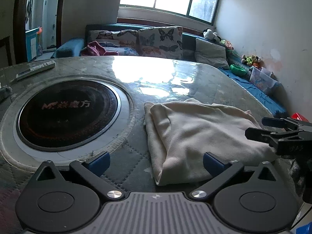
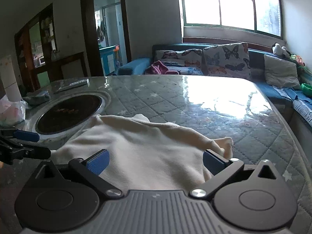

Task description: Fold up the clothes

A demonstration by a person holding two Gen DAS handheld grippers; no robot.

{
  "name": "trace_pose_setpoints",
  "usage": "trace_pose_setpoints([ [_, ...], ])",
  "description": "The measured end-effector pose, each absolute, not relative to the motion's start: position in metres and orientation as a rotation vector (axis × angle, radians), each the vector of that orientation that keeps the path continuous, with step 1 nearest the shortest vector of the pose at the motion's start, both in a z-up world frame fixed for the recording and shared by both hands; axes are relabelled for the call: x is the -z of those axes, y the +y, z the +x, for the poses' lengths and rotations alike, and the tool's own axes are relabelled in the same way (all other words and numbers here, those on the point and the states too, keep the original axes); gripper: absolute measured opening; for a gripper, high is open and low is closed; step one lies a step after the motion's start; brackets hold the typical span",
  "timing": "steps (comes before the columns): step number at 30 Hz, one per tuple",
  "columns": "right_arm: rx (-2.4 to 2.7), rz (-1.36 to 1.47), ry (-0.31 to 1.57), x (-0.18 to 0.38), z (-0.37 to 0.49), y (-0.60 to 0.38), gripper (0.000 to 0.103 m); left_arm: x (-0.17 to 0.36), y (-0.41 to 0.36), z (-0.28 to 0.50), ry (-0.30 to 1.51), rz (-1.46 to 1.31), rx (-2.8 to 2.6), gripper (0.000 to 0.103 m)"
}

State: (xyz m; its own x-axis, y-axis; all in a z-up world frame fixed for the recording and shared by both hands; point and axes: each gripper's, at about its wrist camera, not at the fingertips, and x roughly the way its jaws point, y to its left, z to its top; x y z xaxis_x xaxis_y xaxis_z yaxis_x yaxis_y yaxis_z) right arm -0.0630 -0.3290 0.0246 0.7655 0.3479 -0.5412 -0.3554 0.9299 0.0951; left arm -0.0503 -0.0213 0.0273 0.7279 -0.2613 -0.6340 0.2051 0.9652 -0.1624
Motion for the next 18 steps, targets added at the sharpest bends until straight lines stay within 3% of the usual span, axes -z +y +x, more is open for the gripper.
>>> trace_pose_setpoints([
  [9,-0.376,0.042,0.537,-0.028,-0.073,-0.326,0.103,-0.033,-0.011,-0.051,0.704,-0.095,0.222,0.103],
  [18,-0.476,-0.084,0.560,-0.033,-0.083,-0.297,0.103,-0.040,0.001,-0.044,0.705,-0.124,0.175,0.103],
])
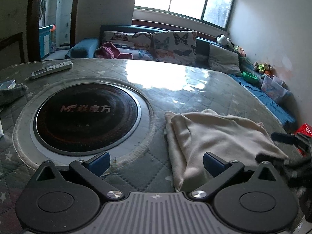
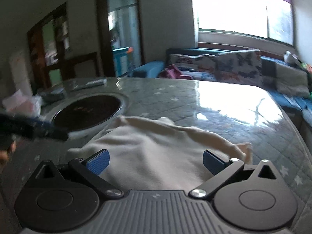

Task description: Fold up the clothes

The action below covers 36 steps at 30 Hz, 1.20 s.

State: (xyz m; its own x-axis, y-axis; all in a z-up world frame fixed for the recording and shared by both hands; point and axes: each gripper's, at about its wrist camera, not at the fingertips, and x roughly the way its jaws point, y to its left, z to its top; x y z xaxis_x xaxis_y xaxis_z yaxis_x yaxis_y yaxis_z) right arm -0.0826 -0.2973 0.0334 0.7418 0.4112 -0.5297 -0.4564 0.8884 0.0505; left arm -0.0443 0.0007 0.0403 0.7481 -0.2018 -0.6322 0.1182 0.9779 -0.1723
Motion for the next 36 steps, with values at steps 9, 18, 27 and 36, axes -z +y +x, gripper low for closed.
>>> trace_pose_setpoints([
  [9,-0.631,-0.384,0.505,-0.032,-0.109,-0.235,0.102,-0.042,0.006,-0.031,0.747,-0.184,0.161,0.103],
  [18,-0.728,-0.503,0.506,-0.023,-0.116,-0.198,0.086,-0.041,0.007,-0.021,0.781,-0.238,0.160,0.103],
  [27,-0.770,-0.595,0.522,-0.012,-0.110,-0.165,0.048,-0.039,0.006,-0.010,0.841,-0.349,0.187,0.103],
  [36,-0.755,-0.499,0.535,-0.022,-0.098,-0.178,0.017,-0.026,0.010,0.003,0.926,-0.553,0.212,0.103],
])
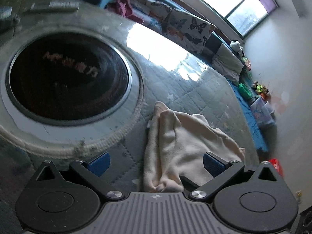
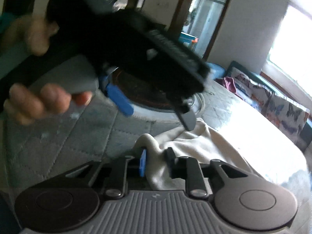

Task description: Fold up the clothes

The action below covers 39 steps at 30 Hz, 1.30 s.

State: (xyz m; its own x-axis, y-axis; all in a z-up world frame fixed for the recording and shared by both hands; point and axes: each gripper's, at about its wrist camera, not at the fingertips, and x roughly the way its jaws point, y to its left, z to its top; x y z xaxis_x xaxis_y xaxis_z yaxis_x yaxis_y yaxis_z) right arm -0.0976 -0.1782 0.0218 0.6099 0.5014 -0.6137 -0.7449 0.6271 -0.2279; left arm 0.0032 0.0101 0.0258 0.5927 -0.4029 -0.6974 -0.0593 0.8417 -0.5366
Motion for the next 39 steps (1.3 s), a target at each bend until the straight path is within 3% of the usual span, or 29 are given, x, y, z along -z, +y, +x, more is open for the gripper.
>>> trace_pose_setpoints([
  [9,-0.777,-0.199,0.570,-0.047,-0.081,-0.221,0.014,-0.019,0.006,0.011,0.977,-0.735,0.256,0.103],
  [13,-0.778,-0.130,0.560,-0.052,-0.080,-0.240,0.013,-0.012,-0.004,0.018,1.004,-0.826,0.308,0.096],
  [16,-0.790,-0.116,0.558,-0.050,-0.081,-0.248,0.013,-0.005,-0.011,0.022,1.031,-0.883,0.337,0.077],
  [18,-0.801,-0.116,0.559,-0.048,-0.084,-0.251,0.013,0.001,-0.014,0.023,1.044,-0.908,0.352,0.050],
  [21,-0.797,-0.088,0.565,-0.044,-0.090,-0.261,0.022,0.007,-0.014,0.024,1.057,-0.885,0.336,0.029],
  [23,-0.775,-0.051,0.572,-0.042,-0.090,-0.273,0.025,0.008,-0.010,0.023,1.053,-0.874,0.336,0.023],
  [26,-0.683,-0.015,0.572,-0.039,-0.087,-0.302,0.027,0.006,-0.008,0.022,1.042,-0.836,0.344,0.021],
  [28,-0.597,-0.002,0.573,-0.036,-0.082,-0.323,0.038,0.002,-0.010,0.020,1.028,-0.784,0.349,0.020],
  [39,-0.212,0.149,0.652,-0.001,-0.015,-0.416,0.040,-0.007,-0.017,0.017,1.017,-0.661,0.352,0.020],
])
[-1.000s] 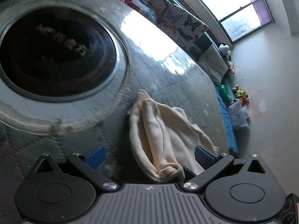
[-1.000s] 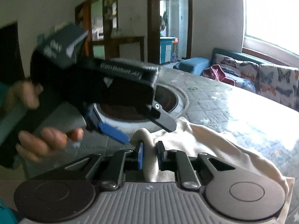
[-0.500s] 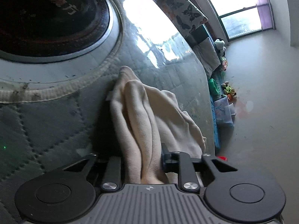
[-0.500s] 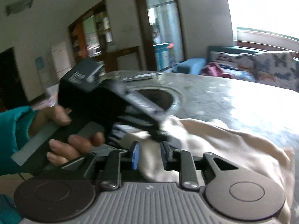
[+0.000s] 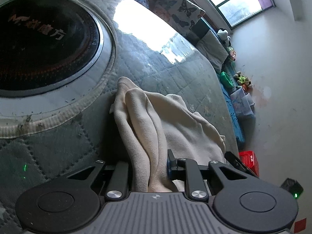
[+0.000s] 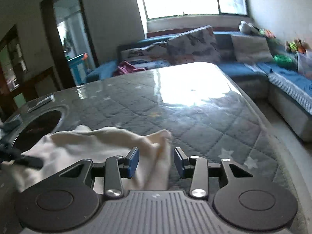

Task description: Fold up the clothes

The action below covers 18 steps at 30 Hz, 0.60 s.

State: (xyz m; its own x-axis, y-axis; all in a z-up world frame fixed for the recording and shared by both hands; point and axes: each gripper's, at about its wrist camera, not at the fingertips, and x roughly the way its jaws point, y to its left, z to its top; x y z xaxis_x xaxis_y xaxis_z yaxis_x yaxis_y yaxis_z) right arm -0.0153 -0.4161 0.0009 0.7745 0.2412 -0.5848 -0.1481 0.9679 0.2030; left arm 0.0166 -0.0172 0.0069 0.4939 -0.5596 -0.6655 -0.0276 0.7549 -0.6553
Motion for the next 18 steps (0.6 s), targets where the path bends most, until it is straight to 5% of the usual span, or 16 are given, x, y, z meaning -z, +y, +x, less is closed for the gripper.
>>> trace_pose_setpoints([
  [5,-0.243,0.170,0.673,0.009,-0.003,-0.413,0.036,-0.009,-0.020,0.019,1.011,-0.617,0.346,0.020],
  [7,-0.266,0.177,0.668,0.009,-0.003,-0.405,0.011,-0.010,-0.023,0.020,1.005,-0.592,0.340,0.020],
  [18,-0.212,0.117,0.513,-0.040,-0.049,-0.424,0.010,-0.052,-0.082,0.034,0.924,-0.438,0.468,0.017],
])
